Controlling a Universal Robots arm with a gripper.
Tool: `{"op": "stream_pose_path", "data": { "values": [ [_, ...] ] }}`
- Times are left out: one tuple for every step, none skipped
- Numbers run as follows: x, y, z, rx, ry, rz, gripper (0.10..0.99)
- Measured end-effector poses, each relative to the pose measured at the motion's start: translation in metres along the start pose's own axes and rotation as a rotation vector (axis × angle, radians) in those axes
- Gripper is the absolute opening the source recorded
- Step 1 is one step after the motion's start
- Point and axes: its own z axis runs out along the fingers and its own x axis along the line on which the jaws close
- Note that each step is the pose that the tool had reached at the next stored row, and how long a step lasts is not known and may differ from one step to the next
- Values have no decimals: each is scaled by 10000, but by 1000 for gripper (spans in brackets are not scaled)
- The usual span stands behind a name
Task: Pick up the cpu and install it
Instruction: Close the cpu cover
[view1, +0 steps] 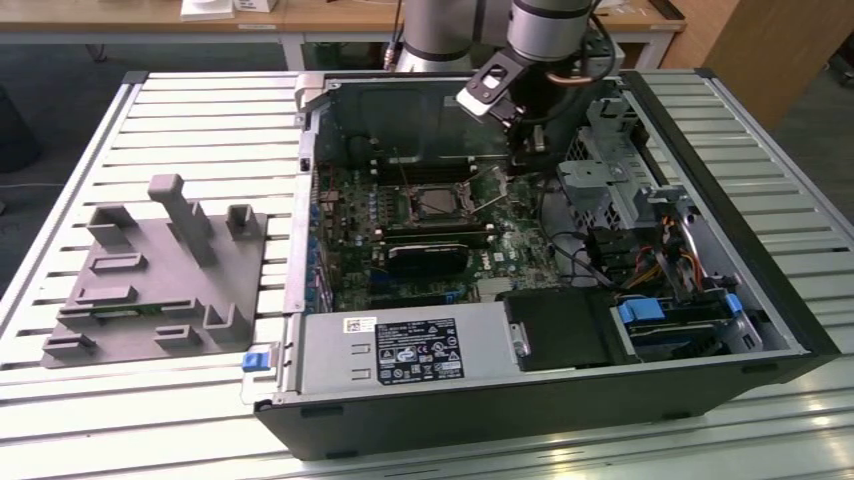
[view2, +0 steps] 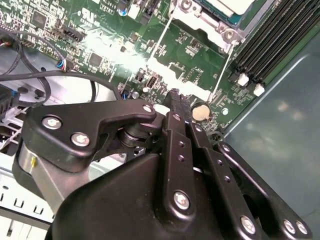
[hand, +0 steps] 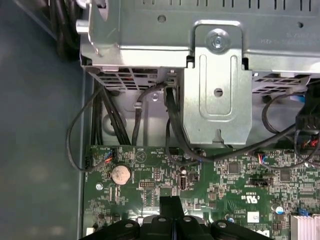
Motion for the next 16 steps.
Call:
{"op": "stream_pose_path", "data": {
  "values": [
    [1,11,2,1,-1,0,106],
    [1,21,4,2,0,0,106],
    [2,30,5,3,0,0,106],
    [3,38,8,4,0,0,106],
    [3,46,10,6,-2,0,106],
    [4,55,11,7,-3,-1,106],
    [5,63,14,8,-3,-1,106],
    [6,70,18,8,-1,-1,106],
    [6,77,23,9,-1,-1,106],
    [7,82,28,11,-1,0,106],
    [7,87,34,12,-2,0,106],
    [7,91,60,15,-3,0,106],
    [8,91,78,19,-2,0,106],
    [8,90,88,22,-2,-1,106],
    [8,90,98,24,-2,0,106],
    [8,89,107,27,-2,0,106]
  ]
}}
